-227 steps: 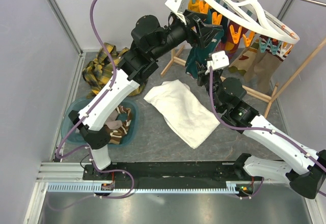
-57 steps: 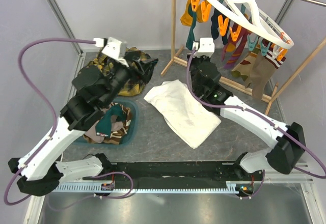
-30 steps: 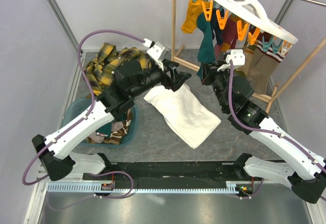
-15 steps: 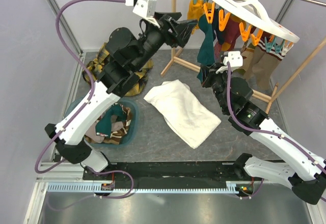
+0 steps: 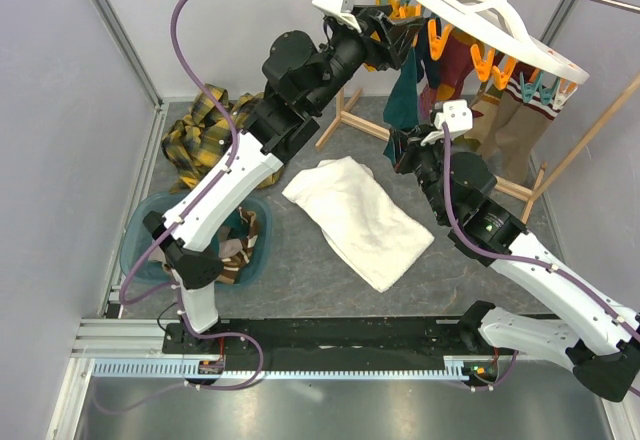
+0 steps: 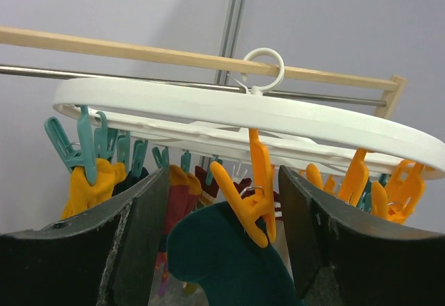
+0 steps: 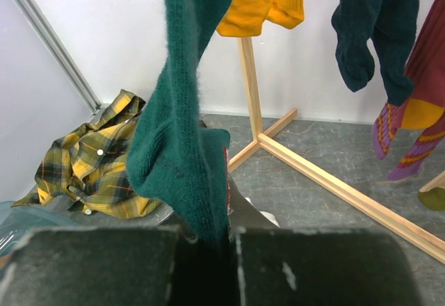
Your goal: Remove the socks clipped to the hanger
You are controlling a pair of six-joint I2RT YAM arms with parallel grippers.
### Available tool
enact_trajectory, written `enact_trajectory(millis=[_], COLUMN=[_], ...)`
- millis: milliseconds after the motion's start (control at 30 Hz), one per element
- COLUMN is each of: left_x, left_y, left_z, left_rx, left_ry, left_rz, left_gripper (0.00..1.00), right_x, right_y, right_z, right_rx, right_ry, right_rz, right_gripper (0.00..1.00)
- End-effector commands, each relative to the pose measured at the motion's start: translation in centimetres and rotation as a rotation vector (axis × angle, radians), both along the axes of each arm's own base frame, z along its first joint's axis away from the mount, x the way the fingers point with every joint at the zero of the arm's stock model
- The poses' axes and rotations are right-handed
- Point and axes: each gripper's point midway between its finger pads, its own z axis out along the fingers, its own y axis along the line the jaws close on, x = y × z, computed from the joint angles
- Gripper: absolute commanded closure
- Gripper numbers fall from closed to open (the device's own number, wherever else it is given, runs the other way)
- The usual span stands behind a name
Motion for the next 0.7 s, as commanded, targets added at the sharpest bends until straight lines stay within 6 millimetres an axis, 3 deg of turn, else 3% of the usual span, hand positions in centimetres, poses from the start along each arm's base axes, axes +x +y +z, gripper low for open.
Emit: enact_trajectory(millis=[0,333,667], left_x=[-0.5,0.0,-0.1], left_y=[1.6,0.9,-0.4], left_z=[3.7,3.4,2.0], left_rx=[-0.058,-0.015,0.046], left_ry=[-0.095,-0.135,-0.139], left_rz=[0.049,0.082,0.098], left_gripper=[0.30,0.34,0.31], right_x=[-0.2,0.3,0.5], right_y=[0.3,0.9,1.1], right_z=[2.0,1.2,1.2], right_rx=[0.031,0.019,0.021], right_ry=[-0.037,-0.018,-0.013], right_rz=[0.027,0.031,0.031], right_gripper=[1.00,1.00,1.00])
